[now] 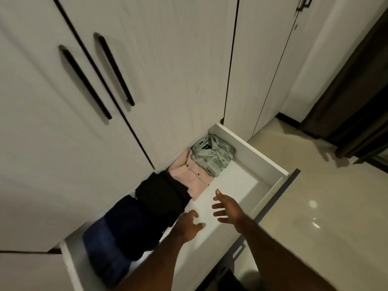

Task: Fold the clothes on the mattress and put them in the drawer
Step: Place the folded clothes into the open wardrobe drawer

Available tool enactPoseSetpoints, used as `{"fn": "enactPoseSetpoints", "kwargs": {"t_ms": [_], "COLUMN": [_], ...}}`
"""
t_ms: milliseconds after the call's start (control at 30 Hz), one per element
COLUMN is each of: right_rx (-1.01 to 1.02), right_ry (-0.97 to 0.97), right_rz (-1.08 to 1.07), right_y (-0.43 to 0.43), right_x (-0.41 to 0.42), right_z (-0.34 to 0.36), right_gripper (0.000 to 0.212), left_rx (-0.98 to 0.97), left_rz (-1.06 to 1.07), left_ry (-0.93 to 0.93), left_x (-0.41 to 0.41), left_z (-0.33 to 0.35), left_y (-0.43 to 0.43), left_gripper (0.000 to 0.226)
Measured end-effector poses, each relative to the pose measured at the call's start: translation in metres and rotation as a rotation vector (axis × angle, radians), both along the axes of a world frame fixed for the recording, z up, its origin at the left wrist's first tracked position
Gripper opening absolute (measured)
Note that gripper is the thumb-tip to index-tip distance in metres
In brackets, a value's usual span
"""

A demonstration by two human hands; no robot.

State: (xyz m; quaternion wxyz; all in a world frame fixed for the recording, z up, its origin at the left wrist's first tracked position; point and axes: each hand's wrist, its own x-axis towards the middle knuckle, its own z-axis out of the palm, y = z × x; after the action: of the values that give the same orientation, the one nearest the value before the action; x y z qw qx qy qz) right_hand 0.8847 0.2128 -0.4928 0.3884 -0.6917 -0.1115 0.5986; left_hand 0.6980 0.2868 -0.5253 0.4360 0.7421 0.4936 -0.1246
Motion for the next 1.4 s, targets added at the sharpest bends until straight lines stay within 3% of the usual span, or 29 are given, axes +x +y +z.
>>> {"fn": "enactPoseSetpoints", "kwargs": {"t_ms": [233,367,533,667,800,967,1100,1233,1400], "right_rx": [-0.017,-0.061,-0.107,-0.093,-0.093,-0.114,-0.113,-0.105,-0.116], "right_ry": [0.006,0.046,0.077,0.211,0.284,0.294,0.362,0.415,0.459], "right_rz": [-0.082,-0.085,-0.167,-0.327,-0.41,-0.507,-0.589,-0.599,-0.576], "right_y": [-0.065,-0.097,-0.136,-0.159,-0.163,-0.168,-0.163,-0.144,-0.113], "right_x": [-0.087,-0.136,-0.185,-0.207,-0.206,-0.203,-0.206,-0.207,-0.215], "right_z": [0.013,0.009,-0.005,-0.022,-0.022,-0.03,-0.043,-0.066,-0.041], "right_gripper": [0.065,0.068,0.07,0.069,0.059,0.069,0.08,0.099,0.102], "left_rx": [-0.117,0.014,-0.045,-0.467,-0.595,-0.526,-0.457,-0.472,-0.426], "left_rz": [-0.232,-0.441,-0.537,-0.244,-0.014,-0.004,-0.012,0.113,0.211], "left_ry": [0.076,0.197,0.208,0.217,0.196,0.163,0.147,0.057,0.02], "left_x": [-0.079,-0.12,-0.137,-0.139,-0.144,-0.14,-0.136,-0.142,-0.153], "left_z": [0.013,0.012,0.017,0.014,0.006,0.008,0.013,0.012,-0.001], "left_y": [-0.091,-0.124,-0.137,-0.156,-0.173,-0.186,-0.187,-0.186,-0.166], "left_gripper": [0.079,0.063,0.033,0.046,0.073,0.069,0.053,0.057,0.068]}}
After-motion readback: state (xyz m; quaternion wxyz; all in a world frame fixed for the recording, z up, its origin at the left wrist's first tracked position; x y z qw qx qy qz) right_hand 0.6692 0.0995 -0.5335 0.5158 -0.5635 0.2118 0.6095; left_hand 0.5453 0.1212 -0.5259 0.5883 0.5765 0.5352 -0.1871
